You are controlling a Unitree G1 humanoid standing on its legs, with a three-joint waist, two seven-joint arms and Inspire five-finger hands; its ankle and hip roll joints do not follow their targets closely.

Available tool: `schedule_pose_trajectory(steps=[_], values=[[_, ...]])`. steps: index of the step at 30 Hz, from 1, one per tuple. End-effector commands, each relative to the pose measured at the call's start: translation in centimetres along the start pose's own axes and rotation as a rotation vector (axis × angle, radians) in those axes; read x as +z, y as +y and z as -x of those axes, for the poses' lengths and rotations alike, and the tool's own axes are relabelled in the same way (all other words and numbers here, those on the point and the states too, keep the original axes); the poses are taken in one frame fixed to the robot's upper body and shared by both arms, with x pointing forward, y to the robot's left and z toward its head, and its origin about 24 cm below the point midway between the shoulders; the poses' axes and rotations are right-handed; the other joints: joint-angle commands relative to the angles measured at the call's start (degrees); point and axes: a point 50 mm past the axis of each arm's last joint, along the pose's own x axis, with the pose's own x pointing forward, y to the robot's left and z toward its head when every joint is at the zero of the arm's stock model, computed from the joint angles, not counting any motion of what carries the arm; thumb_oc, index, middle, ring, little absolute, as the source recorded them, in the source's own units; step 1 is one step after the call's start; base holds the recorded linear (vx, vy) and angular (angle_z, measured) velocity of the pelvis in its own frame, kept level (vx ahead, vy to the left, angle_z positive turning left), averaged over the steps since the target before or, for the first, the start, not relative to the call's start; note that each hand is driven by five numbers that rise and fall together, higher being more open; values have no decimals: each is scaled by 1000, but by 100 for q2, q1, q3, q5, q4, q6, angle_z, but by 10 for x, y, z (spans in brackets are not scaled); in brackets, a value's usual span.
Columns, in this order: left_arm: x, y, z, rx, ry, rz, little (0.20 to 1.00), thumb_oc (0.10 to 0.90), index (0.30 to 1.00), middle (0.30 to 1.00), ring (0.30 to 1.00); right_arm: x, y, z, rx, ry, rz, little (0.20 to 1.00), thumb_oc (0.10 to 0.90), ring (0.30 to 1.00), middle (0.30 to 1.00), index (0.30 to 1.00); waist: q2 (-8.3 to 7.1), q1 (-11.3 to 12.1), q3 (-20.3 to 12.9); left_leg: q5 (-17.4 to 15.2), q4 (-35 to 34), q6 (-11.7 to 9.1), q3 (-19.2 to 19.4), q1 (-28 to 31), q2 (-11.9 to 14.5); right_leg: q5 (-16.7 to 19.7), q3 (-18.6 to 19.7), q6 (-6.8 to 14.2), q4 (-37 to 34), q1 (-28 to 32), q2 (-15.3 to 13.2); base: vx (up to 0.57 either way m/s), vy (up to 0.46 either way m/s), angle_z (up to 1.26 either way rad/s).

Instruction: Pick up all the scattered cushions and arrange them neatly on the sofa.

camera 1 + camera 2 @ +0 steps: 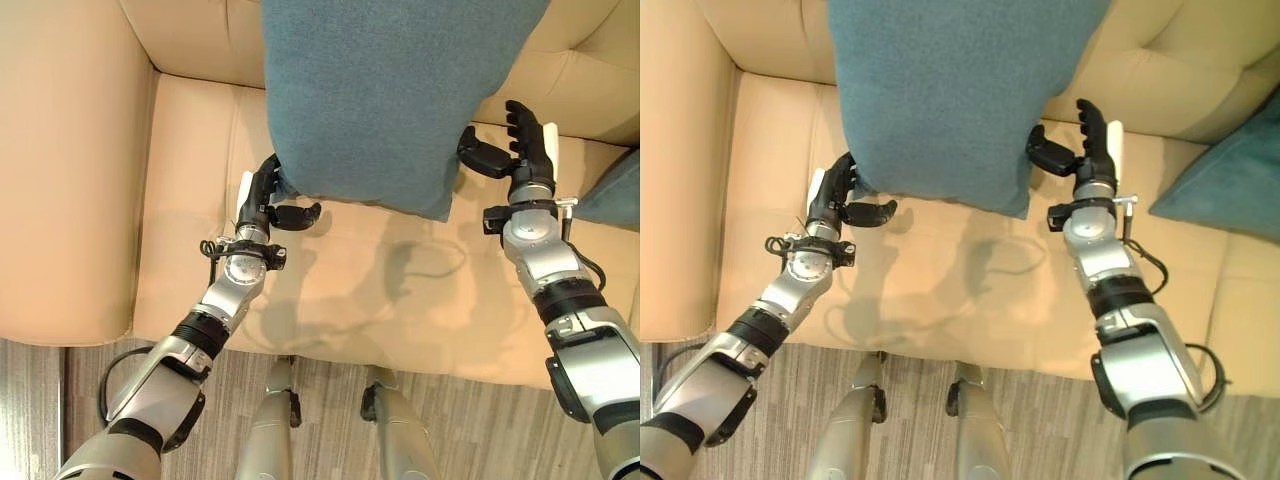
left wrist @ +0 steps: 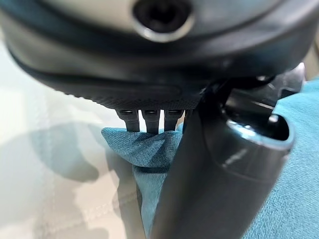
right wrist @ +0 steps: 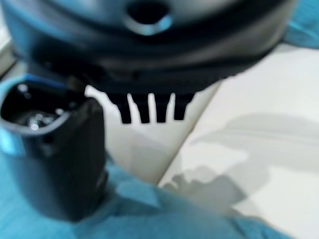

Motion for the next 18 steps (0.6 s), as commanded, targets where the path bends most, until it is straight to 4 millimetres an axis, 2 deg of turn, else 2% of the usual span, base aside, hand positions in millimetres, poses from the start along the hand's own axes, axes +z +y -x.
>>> schedule_pose_trajectory(steps=[1,2,3,4,7,12,13,14,18], values=[[40,0,-3,-62,-222,-20,900,800,900,900,900,11,-5,6,-9,-133,5,900,800,900,900,900,-58,-60,-496,-576,5,-644,128,56,96,-735,-6,467,29,265,293,-53,-9,-33],[40,9,-4,-37,-224,-28,900,800,900,900,900,7,-6,10,-10,-129,0,900,800,900,900,900,-58,-65,-502,-577,5,-645,133,81,98,-738,-10,466,29,289,294,-89,-4,-15],[34,26,0,13,-213,-31,900,800,900,900,900,-3,-7,18,-5,-127,2,900,800,900,900,900,-49,-83,-534,-602,5,-639,155,161,108,-752,-6,465,29,357,294,-56,-2,-5],[34,26,0,12,-212,-32,900,800,900,900,900,-3,-7,18,-5,-126,2,900,800,900,900,900,-52,-81,-536,-603,5,-639,156,165,108,-753,-5,465,29,362,294,-47,2,-6],[24,46,8,54,-192,-69,900,800,900,900,900,-20,-14,33,-19,-108,-11,900,800,900,900,900,-54,-117,-604,-636,5,-633,192,329,142,-771,-5,460,29,507,284,-27,0,-6],[-13,73,39,121,-98,-56,900,800,900,900,900,-50,-23,66,-4,-70,-24,900,800,900,900,900,-64,-182,-776,-725,5,-612,276,683,191,-831,0,440,29,850,266,-9,10,-6],[-14,73,40,120,-96,-56,900,800,900,900,900,-51,-23,67,-3,-69,-23,900,800,900,900,900,-65,-182,-780,-727,5,-612,277,691,191,-833,1,441,29,858,266,11,5,-11],[-31,77,57,131,-48,-38,900,800,900,900,900,-65,-27,81,8,-34,-16,900,800,900,900,900,-68,-199,-857,-762,5,-597,306,834,200,-868,-5,440,29,1007,256,21,4,-9],[-73,86,103,133,100,-48,900,800,900,900,900,-104,-43,114,49,87,63,900,800,900,900,900,-78,-244,-1015,-823,5,-571,379,1186,213,-947,-46,435,29,1364,244,10,1,-3]])
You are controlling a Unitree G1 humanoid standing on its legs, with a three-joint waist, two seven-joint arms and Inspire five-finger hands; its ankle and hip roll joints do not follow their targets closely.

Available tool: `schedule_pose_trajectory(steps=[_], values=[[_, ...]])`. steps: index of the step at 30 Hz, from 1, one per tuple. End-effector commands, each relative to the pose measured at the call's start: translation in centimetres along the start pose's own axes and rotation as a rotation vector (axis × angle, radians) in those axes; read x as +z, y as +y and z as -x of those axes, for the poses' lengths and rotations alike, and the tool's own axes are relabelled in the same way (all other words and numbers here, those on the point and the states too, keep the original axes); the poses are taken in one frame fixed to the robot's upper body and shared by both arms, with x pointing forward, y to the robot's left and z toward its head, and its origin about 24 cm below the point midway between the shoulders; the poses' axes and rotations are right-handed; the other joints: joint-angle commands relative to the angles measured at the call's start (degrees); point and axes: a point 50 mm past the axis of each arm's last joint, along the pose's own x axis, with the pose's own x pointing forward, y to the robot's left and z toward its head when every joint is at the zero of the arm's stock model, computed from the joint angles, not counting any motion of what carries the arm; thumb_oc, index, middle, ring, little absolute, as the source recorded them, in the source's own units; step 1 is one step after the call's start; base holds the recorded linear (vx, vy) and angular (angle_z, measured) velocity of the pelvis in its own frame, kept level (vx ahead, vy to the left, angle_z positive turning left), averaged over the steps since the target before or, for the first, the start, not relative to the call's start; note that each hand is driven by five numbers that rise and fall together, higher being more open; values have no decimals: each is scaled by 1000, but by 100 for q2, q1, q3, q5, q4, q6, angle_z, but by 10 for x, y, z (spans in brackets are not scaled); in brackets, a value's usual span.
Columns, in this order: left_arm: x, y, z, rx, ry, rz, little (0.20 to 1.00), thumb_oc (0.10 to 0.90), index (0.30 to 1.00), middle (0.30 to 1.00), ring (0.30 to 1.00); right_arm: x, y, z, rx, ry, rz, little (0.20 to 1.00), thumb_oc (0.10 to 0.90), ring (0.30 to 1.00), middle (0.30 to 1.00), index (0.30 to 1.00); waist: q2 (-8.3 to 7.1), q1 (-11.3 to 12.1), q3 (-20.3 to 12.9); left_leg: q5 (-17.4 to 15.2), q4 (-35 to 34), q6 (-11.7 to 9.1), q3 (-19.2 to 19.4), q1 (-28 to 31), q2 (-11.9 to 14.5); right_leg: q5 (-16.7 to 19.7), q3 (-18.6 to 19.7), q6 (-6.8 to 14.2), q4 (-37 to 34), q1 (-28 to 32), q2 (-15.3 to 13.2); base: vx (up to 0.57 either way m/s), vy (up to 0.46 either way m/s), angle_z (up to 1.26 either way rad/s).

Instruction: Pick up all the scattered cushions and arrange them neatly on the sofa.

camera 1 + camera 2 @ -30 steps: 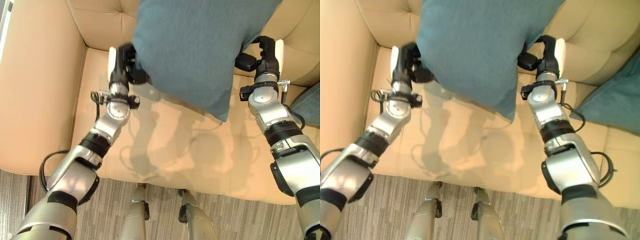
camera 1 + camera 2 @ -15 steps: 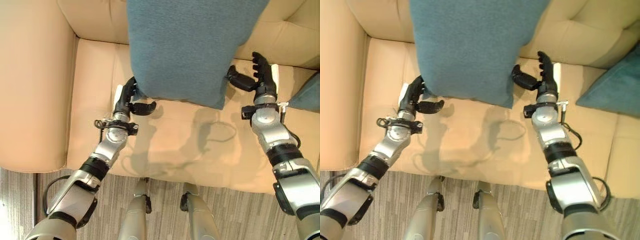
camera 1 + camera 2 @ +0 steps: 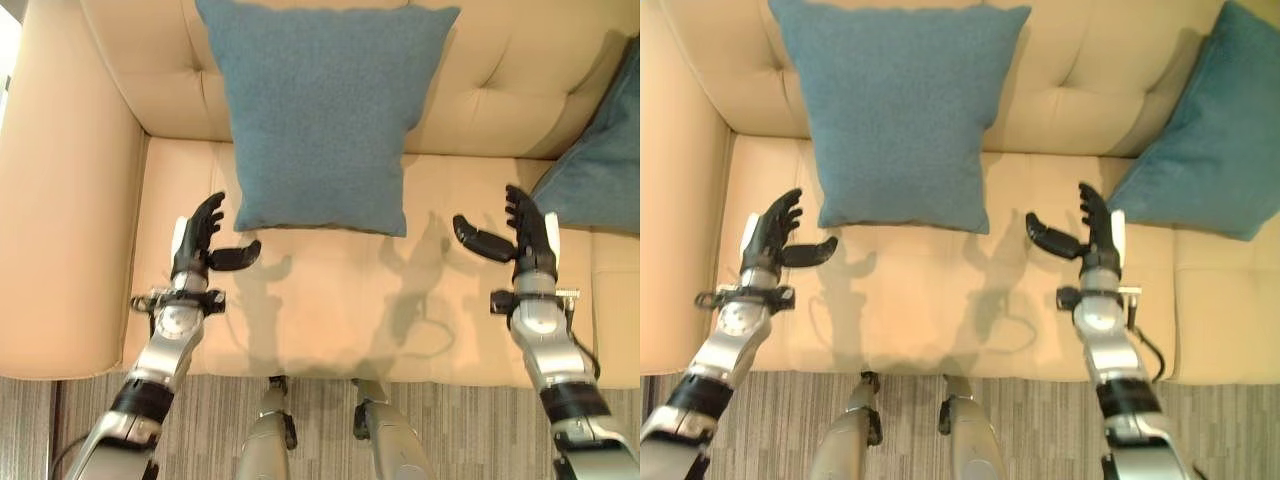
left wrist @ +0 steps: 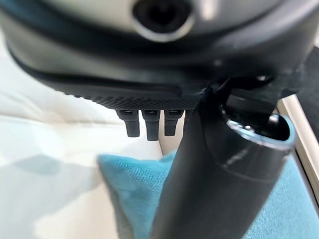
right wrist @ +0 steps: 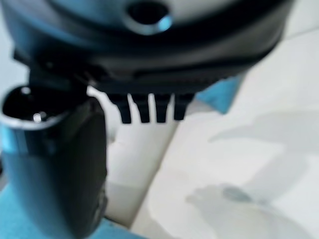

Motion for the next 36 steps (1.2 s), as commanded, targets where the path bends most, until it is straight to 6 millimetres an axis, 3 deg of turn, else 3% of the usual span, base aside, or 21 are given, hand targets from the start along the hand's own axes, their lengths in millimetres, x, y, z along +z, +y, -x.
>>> schedule_pose_trajectory(steps=[1,6,8,9,11,15,19,23,24,26,30,33,36], values=[[-12,13,20,-8,-29,-51,900,800,900,900,900,-8,-29,14,-21,-45,94,900,800,900,900,900,-88,8,-1053,-478,12,-177,151,67,-68,-851,-176,342,33,378,-55,38,-6,1],[-79,23,76,-46,256,-102,900,800,900,900,900,-68,-33,56,79,191,206,900,800,900,900,900,-74,-5,-1219,-566,12,-146,212,594,-55,-973,-226,318,33,925,-45,16,-1,0],[-91,23,86,-64,307,-134,900,800,900,900,900,-80,-33,65,107,242,233,900,800,900,900,900,-77,-9,-1243,-556,12,-141,220,666,-49,-970,-232,308,33,1004,-46,0,-1,3],[-115,22,108,-120,425,-201,900,800,900,900,900,-104,-31,83,158,343,288,900,800,900,900,900,-70,-11,-1281,-609,12,-122,253,899,-46,-1011,-238,305,33,1234,-32,21,-8,4],[-140,19,130,-148,564,-242,900,800,900,900,900,-127,-24,101,179,457,283,900,800,900,900,900,-70,-8,-1329,-616,12,-105,281,1073,-43,-1039,-225,289,33,1420,-19,0,-8,-3],[-178,15,172,-162,798,-315,900,800,900,900,900,-165,-3,141,291,662,323,900,800,900,900,900,-91,20,-1384,-659,12,-105,314,1378,-3,-1150,-187,229,33,1737,30,-8,-44,-5],[-198,14,201,-165,950,-357,900,800,900,900,900,-186,7,171,343,798,343,900,800,900,900,900,-98,61,-1363,-659,12,-118,339,1598,40,-1265,-132,172,33,1927,96,-8,-58,-1],[-204,12,210,-186,1002,-393,900,800,900,900,900,-195,11,186,363,872,350,900,800,900,900,900,-75,91,-1312,-602,12,-140,363,1650,83,-1346,-139,167,33,1960,119,-96,-55,-4],[-203,8,204,-194,988,-391,900,800,900,900,900,-196,15,186,377,884,359,900,800,900,900,900,-130,110,-1169,-699,396,-128,337,1517,63,-1309,-142,133,33,1912,66,-258,-65,-4],[-200,3,192,-202,951,-399,900,800,900,900,900,-195,17,182,386,880,382,900,800,900,900,900,-293,111,-1008,-1292,1236,-63,176,1334,-114,-1183,-165,106,33,1802,-87,-345,-61,-1],[-199,-11,186,-207,938,-353,900,800,900,900,900,-195,19,176,389,888,406,900,800,900,900,900,-322,34,-1087,-1693,2271,-30,-53,1561,-354,-985,-252,78,33,1601,-141,-186,38,4],[-198,-18,185,-211,931,-326,900,800,900,900,900,-195,23,176,397,894,402,900,800,900,900,900,-242,-69,-1191,-1755,2158,-53,-142,2040,-428,-826,-331,105,33,1454,-102,-118,95,-22],[-196,-27,181,-237,912,-317,900,800,900,900,900,-196,26,176,397,905,400,900,800,900,900,900,-141,-214,-1245,-2105,1410,69,-77,2463,-502,-657,-416,216,67,1206,-95,-168,131,9]])
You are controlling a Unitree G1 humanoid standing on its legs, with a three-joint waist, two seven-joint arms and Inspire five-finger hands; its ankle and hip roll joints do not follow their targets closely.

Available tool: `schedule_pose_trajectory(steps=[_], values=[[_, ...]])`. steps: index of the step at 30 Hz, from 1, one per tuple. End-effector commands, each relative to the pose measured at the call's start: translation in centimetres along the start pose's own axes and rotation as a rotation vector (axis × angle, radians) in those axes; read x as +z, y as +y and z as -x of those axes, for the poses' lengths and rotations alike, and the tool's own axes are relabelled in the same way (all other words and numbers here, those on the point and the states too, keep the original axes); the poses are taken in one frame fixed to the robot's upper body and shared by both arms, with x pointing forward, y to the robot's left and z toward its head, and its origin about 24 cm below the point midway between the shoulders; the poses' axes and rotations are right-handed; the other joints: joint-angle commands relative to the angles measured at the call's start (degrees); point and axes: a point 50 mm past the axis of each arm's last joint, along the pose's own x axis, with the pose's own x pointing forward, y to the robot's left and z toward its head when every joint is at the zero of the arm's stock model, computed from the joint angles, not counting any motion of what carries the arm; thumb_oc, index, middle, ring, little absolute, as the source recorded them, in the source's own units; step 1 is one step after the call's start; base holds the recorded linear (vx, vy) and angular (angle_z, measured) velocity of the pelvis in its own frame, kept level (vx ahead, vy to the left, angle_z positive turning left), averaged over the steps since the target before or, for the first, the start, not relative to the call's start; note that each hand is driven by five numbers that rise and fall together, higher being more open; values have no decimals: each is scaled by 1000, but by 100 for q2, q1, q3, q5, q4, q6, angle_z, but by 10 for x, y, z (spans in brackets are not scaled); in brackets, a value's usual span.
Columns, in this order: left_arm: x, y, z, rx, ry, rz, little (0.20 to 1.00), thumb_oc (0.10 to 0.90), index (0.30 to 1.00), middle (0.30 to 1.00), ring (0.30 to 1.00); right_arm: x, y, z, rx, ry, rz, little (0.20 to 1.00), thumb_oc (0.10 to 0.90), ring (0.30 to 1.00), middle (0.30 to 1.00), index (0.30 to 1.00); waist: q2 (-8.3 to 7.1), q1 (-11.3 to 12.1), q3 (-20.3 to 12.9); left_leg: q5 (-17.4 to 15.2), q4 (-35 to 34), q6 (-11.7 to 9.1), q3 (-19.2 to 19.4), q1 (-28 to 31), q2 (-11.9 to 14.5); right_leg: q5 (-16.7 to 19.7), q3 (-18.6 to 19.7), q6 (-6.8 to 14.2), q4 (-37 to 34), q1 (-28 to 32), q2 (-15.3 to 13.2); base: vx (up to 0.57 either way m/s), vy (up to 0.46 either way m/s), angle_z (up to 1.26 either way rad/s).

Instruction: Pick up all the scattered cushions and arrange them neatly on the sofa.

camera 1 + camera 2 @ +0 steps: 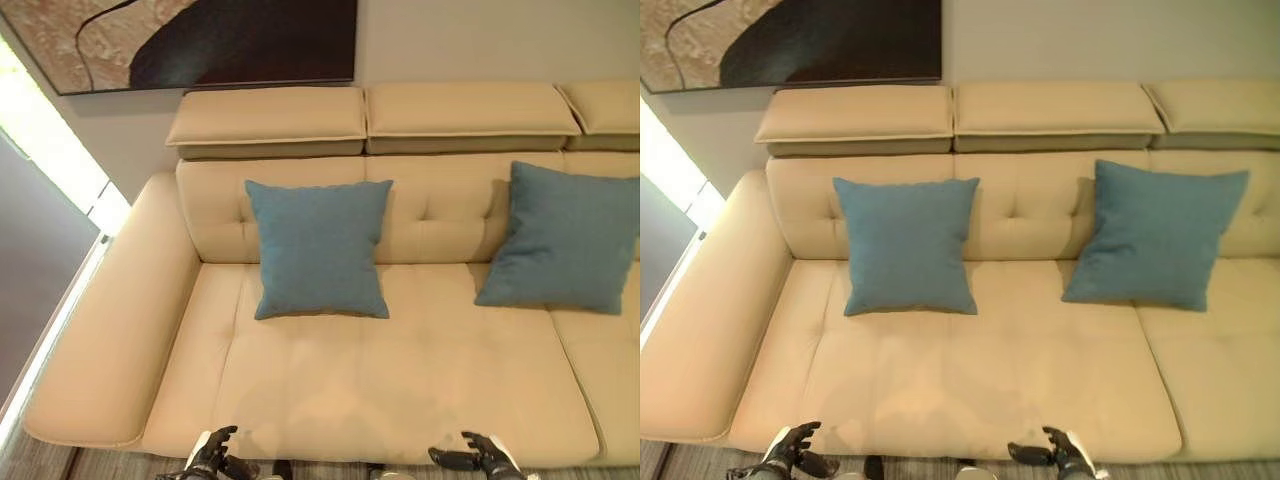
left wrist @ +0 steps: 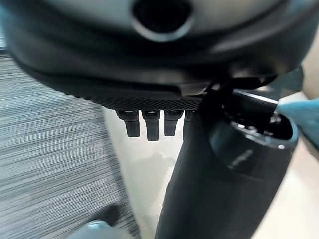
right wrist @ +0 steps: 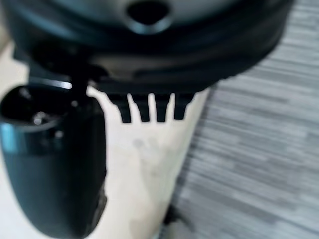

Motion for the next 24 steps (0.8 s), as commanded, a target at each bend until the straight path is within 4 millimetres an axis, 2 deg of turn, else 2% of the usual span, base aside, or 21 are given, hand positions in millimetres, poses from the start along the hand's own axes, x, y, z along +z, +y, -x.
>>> schedule_pose_trajectory(steps=[1,2,5,7,8,9,11,12,13,14,15,17,18,19,22,24], values=[[13,24,-3,76,-70,-22,900,800,900,900,900,16,-1,-5,-33,-24,-4,900,800,900,900,900,-166,-58,-48,-484,-1219,289,-11,919,-237,-402,-149,620,94,-447,372,-143,114,53],[13,24,-3,76,-70,-22,900,800,900,900,900,16,-1,-5,-33,-24,-4,900,800,900,900,900,-166,-58,-48,-484,-1221,289,-11,920,-237,-402,-149,620,94,-446,372,-248,193,63],[16,23,-4,79,-77,-41,900,800,900,900,900,24,10,-5,-13,-39,21,900,800,900,900,900,-259,-46,48,-428,-1784,479,-92,990,-435,-145,-122,815,146,-706,238,-265,185,12],[54,19,-13,102,-138,-60,900,800,900,900,900,31,20,-6,20,-48,60,900,800,900,900,900,-337,-79,57,-358,-1893,523,-42,1002,-484,-111,-47,895,154,-755,216,-163,103,-11],[54,19,-13,102,-138,-60,900,800,900,900,900,31,20,-6,20,-48,60,900,800,900,900,900,-338,-80,54,-357,-1893,523,-43,999,-485,-111,-48,895,155,-759,214,-220,86,-20],[66,13,-16,92,-156,-84,900,800,900,900,900,37,21,-9,25,-14,74,900,800,900,900,900,-398,-70,81,-282,-1916,560,-70,951,-497,-75,51,992,276,-855,124,-233,61,-20],[67,13,-17,94,-150,-89,900,800,900,900,900,39,20,-10,27,-12,66,900,800,900,900,900,-416,-76,117,-226,-1928,578,-73,915,-483,-84,208,1033,447,-938,127,-267,50,-16],[72,16,-18,107,-143,-86,900,800,900,900,900,39,20,-11,32,5,59,900,800,900,900,900,-425,-15,172,-144,-1913,628,-64,808,-435,-379,413,985,846,-882,136,-212,21,-4],[72,16,-18,108,-143,-86,900,800,900,900,900,39,20,-11,32,5,59,900,800,900,900,900,-435,-17,162,-133,-1912,630,-64,791,-447,-373,418,986,847,-899,126,-351,37,-4],[71,15,-19,111,-129,-79,900,800,900,900,900,35,20,-10,36,24,55,900,800,900,900,900,-423,81,149,-52,-1903,692,-11,677,-423,-623,351,828,1307,-746,69,-209,19,-6],[70,15,-19,110,-114,-81,900,800,900,900,900,32,20,-10,39,40,51,900,800,900,900,900,-405,137,123,-2,-1939,717,-19,646,-397,-791,377,763,1613,-623,71,-235,14,-27],[69,14,-20,109,-97,-80,900,800,900,900,900,29,22,-10,47,58,44,900,800,900,900,900,-404,203,27,80,-1976,729,-1,573,-359,-1002,450,713,1930,-437,84,-123,-39,-20],[72,14,-21,112,-95,-71,900,800,900,900,900,29,27,-9,59,60,36,900,800,900,900,900,-443,287,-110,152,-2014,691,42,492,-324,-1147,446,727,2003,-161,69,-88,-63,10],[72,14,-21,112,-95,-71,900,800,900,900,900,29,28,-9,59,60,36,900,800,900,900,900,-442,287,-123,157,-2011,691,43,472,-322,-1134,445,726,1991,-174,72,-71,-96,15],[79,10,-22,109,-99,-74,900,800,900,900,900,32,37,-8,80,54,42,900,800,900,900,900,-585,384,-338,238,-2100,611,197,398,-330,-1174,256,763,1309,337,42,-37,-108,-5],[60,24,-20,117,-70,-46,900,800,900,900,900,30,32,-8,71,59,42,900,800,900,900,900,-547,412,-427,338,-2176,574,277,378,-288,-1135,293,791,897,432,112,-35,-68,-9]])
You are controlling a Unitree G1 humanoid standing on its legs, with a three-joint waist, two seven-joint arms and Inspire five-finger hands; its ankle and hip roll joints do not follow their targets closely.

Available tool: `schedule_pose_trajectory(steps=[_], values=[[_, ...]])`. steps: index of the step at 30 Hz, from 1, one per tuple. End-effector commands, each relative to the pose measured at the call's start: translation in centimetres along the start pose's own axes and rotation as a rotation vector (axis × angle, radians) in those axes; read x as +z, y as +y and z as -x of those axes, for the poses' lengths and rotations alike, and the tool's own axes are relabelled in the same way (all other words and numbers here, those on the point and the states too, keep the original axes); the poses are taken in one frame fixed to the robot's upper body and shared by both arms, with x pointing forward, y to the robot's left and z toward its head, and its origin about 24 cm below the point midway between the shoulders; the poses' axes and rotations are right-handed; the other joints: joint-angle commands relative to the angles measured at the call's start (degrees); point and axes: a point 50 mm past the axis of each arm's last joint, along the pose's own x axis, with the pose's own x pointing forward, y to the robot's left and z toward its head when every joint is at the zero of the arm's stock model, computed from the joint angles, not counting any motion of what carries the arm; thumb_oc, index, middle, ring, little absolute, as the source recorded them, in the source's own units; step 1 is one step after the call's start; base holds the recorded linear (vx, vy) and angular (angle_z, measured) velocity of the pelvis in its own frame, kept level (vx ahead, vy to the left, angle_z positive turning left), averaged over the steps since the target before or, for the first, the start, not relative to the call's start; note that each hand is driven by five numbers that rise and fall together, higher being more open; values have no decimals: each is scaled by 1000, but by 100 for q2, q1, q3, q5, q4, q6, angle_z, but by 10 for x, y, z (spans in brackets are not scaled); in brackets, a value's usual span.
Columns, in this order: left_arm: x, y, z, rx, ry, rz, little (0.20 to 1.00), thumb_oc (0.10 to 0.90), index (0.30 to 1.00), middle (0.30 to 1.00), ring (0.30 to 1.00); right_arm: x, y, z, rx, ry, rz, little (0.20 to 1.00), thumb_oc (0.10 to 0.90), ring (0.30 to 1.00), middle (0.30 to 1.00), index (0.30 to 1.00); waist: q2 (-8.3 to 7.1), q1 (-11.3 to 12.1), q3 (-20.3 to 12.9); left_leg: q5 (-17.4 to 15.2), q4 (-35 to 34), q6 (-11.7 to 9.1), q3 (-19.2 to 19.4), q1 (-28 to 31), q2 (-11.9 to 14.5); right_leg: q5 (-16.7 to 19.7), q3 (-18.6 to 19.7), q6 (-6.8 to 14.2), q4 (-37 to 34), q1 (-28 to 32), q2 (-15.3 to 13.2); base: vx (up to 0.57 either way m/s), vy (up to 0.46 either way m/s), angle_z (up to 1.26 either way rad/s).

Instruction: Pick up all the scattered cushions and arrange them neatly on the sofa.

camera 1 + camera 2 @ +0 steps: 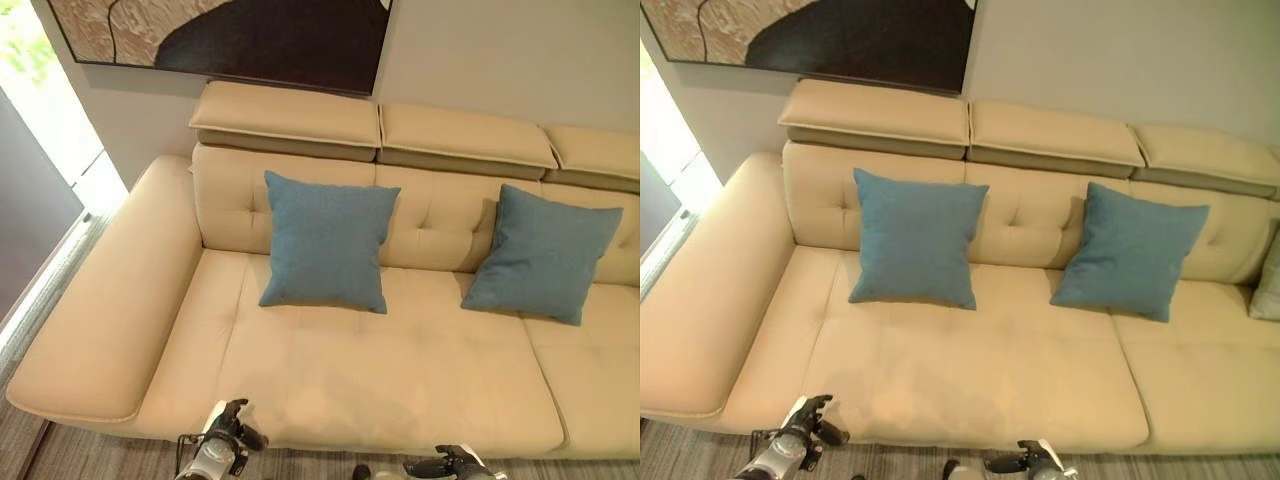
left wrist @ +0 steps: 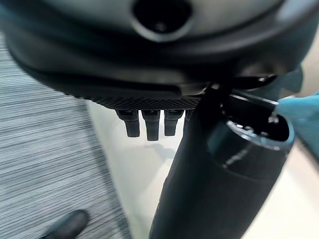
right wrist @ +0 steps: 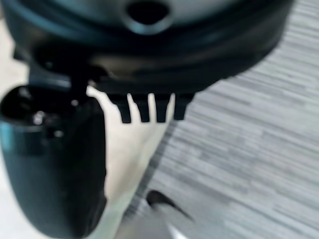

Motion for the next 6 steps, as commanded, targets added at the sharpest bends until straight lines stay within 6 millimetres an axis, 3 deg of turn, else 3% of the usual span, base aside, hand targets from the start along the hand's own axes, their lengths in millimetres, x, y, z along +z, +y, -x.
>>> schedule_pose_trajectory(steps=[1,6], values=[[21,18,-4,60,-92,43,900,800,900,900,900,12,-16,-2,-55,-38,9,900,800,900,900,900,-121,23,-331,-468,129,29,-80,-365,-325,-184,150,397,40,127,-43,-31,-41,-23],[18,21,-5,48,-68,54,900,800,900,900,900,18,-23,-3,-69,-40,2,900,800,900,900,900,-24,-94,-493,-359,-34,-82,-29,-260,-212,-154,260,348,-404,328,106,-9,-64,-14]])
